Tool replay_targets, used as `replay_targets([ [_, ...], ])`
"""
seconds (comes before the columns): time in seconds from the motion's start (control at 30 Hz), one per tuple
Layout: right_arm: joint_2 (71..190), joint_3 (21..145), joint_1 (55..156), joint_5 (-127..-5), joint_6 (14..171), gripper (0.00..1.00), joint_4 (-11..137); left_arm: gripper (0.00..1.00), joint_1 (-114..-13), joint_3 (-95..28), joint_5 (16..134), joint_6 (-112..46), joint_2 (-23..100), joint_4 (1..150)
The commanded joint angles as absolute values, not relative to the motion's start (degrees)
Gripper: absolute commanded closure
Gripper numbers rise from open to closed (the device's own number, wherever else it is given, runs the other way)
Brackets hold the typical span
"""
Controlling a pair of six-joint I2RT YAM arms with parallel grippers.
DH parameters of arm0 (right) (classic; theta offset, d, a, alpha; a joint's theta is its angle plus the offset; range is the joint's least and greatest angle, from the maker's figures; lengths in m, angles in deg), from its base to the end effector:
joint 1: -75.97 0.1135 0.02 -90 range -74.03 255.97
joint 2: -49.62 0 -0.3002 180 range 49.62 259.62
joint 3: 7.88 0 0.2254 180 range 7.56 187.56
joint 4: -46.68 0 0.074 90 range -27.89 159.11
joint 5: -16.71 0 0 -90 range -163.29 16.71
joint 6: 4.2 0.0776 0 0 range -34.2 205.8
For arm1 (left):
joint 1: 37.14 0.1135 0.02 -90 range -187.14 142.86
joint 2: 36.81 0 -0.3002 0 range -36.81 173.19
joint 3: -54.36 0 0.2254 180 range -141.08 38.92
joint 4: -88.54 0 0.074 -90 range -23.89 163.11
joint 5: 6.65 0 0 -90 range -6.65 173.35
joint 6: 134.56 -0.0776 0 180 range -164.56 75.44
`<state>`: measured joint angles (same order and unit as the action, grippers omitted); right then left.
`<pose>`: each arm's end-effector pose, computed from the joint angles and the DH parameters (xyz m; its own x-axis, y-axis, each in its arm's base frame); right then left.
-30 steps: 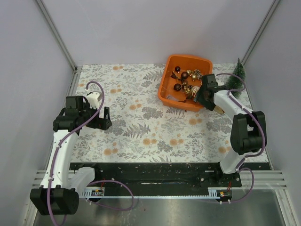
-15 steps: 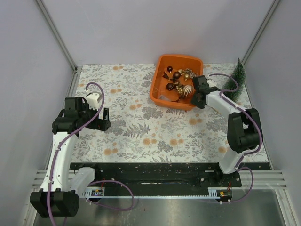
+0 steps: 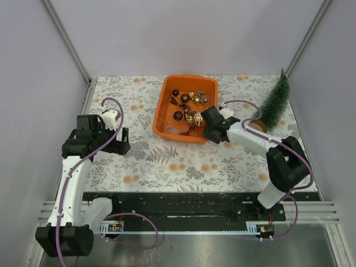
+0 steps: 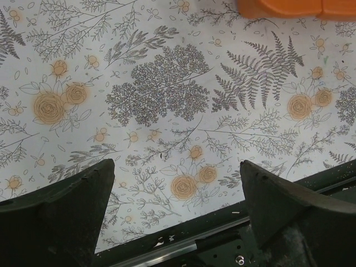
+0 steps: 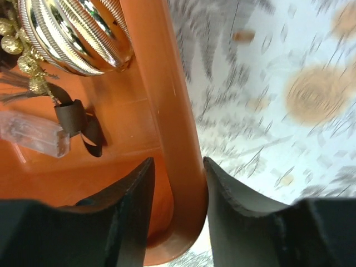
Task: Decorate the small christmas tree
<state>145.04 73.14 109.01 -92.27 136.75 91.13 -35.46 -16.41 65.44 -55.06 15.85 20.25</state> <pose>0.3012 0.1658 0.2302 -0.7428 0.3929 -0.5420 0.3212 0.9196 0.2264 0.1475 -0.0195 0.3087 -0.7241 0.1522 -0.6727 0.3060 0.9450 -0.1155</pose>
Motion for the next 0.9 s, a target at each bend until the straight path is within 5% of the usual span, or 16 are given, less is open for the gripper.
replay_targets([
  [0.0, 139.89, 66.90, 114.98, -91.67, 150.63, 0.49, 93.33, 0.01, -35.29, -18.99, 67.79, -55.55, 15.48, 20.56],
  [0.3, 141.99, 70.91, 124.40, -94.47, 153.65, 0.28, 98.22, 0.01, -35.38, -30.33, 70.43, -57.04, 16.45, 9.05],
  [0.87, 124.51, 70.84, 115.80, -100.72, 142.93, 0.07, 105.71, 0.01, -35.29, -29.63, 72.54, -58.62, 13.37, 6.75],
])
